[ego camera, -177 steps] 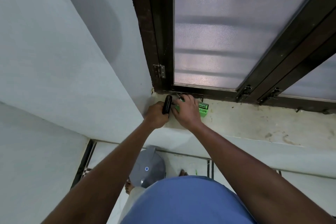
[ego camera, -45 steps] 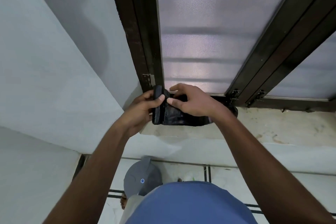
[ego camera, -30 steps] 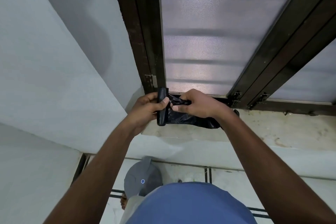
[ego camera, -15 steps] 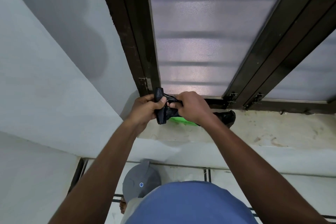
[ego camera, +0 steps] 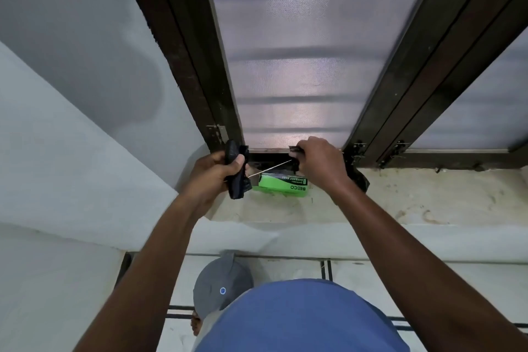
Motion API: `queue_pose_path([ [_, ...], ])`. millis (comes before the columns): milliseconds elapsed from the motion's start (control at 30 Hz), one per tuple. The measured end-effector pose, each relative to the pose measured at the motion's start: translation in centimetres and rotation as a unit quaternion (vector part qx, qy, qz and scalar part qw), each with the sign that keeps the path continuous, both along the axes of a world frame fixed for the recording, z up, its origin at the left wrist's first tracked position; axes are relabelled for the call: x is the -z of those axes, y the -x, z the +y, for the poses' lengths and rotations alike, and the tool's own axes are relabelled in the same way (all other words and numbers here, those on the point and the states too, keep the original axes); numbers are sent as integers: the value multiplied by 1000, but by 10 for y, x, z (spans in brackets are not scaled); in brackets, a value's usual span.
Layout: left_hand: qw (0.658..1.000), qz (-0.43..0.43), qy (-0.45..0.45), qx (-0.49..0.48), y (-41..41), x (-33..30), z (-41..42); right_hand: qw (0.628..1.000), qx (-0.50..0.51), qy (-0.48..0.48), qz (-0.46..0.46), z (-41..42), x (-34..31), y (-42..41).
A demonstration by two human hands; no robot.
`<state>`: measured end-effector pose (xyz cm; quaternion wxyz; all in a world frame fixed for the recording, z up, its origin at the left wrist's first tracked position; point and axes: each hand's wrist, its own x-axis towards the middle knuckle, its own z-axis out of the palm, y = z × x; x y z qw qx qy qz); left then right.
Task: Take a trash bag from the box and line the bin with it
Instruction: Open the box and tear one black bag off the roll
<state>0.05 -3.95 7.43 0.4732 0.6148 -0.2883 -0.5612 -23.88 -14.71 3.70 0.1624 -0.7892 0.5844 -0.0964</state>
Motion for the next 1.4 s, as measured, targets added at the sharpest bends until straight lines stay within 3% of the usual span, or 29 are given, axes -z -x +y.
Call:
queue_pose_path([
  [133,990,-141,0,6,-8,2,-6,983,-97,-154,-26,6,-11,5],
  [200,972,-223,-19,67,-15,9,-9,974,-118,-193,8,7,-15,6],
  [300,938,-289,-42,187,-15,14,-8,969,-92,-226,-47,3,-11,7],
  [433,933,-208,-38,292,3,12,-1,947,-58,-226,-220,4,-6,-1],
  [533,967,-123,-27,219,18,11,1,966,-24,-168,-196,12,-1,-14],
  [700,972,-196,41,123,31,18,-3,975,55,-97,-191,23,6,-30],
  [1133,970,-223,57,82,32,20,11,993,70,29,-92,38,6,-64],
  [1300,969,-221,78,71,32,19,18,993,91,29,-73,41,8,-74],
  [1400,972,-192,110,82,32,10,25,986,155,-7,-55,30,23,-47],
])
